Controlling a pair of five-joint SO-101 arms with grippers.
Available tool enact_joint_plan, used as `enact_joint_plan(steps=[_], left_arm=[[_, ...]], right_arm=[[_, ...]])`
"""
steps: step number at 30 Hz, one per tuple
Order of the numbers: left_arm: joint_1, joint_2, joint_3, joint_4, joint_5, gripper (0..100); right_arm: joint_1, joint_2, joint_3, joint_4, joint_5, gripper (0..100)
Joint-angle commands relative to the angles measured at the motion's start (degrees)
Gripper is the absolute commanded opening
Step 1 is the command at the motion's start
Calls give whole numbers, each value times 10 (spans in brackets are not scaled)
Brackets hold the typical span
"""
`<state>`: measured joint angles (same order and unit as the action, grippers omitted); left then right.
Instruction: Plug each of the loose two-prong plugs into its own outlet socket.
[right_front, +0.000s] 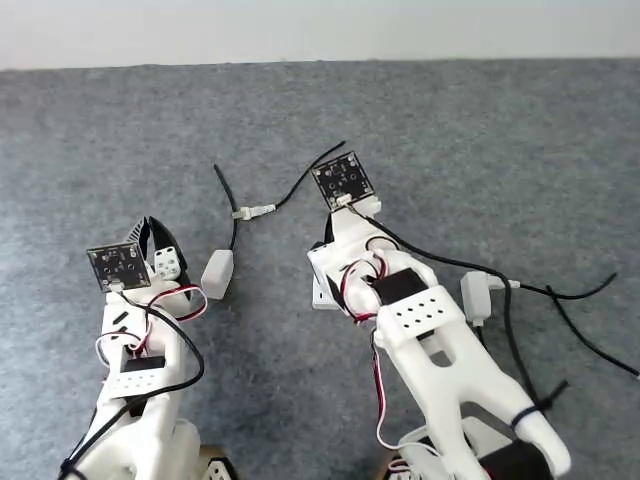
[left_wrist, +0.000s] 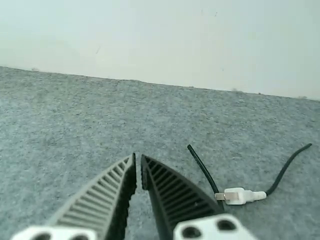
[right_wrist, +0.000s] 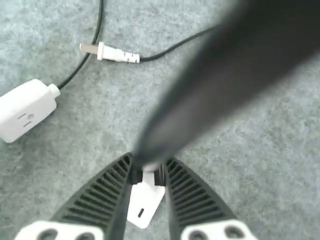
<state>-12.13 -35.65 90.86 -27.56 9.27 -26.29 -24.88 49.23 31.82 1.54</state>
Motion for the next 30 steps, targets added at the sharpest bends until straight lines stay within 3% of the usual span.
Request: enact_joint_plan(steps=[1, 30], left_arm=[[-5, -11, -1, -12, 3, 13], [-5, -16, 7, -15, 3, 13]], right_arm=[[7, -1, -16, -20, 5, 9], [13, 43, -16, -34, 6, 9]])
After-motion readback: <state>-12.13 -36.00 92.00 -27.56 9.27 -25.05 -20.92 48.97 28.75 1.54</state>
